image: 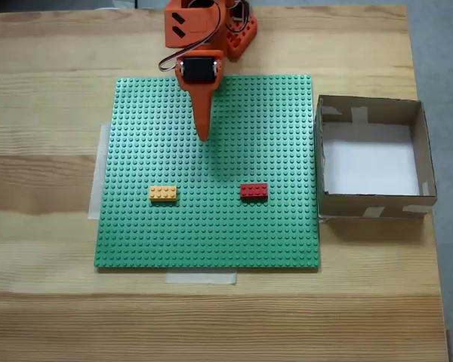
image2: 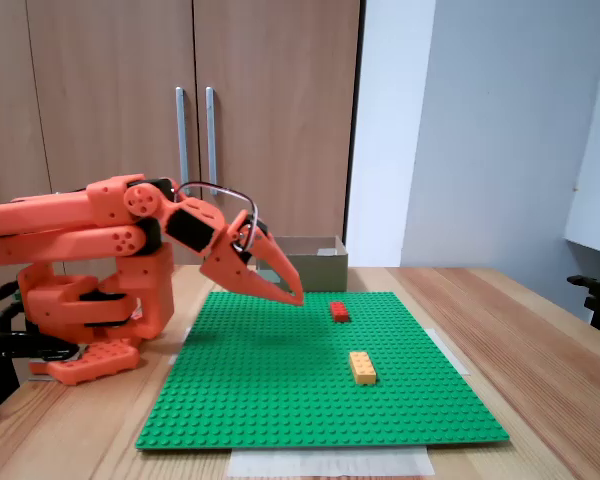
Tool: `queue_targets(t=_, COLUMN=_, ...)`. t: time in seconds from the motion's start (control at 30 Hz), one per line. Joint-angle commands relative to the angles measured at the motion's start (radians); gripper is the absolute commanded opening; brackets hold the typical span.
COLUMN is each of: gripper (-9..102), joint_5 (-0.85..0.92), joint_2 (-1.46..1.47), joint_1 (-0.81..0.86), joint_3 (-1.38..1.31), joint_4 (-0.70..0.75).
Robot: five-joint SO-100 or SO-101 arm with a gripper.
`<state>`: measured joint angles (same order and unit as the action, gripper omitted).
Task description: Pick the red lego block and put it in the box.
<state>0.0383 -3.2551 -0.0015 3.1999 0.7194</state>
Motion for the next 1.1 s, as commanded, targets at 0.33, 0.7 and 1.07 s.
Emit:
queue_targets(t=0.33, gripper=-1, joint_5=-0.051, joint_2=0.143, joint_1=0.014, joint_3=-0.124, joint_4=0.014)
queue_targets(t=0.7, gripper=-1, joint_5=-0.046, joint_2=0.474, joint_1=-0.060, joint_3=-0.446, joint_4=0.181)
queue_targets(t=1.07, gripper=12, joint_5=-0.077, joint_2=0.804, joint_1=-0.089, joint_3=-0.678, joint_4=0.247)
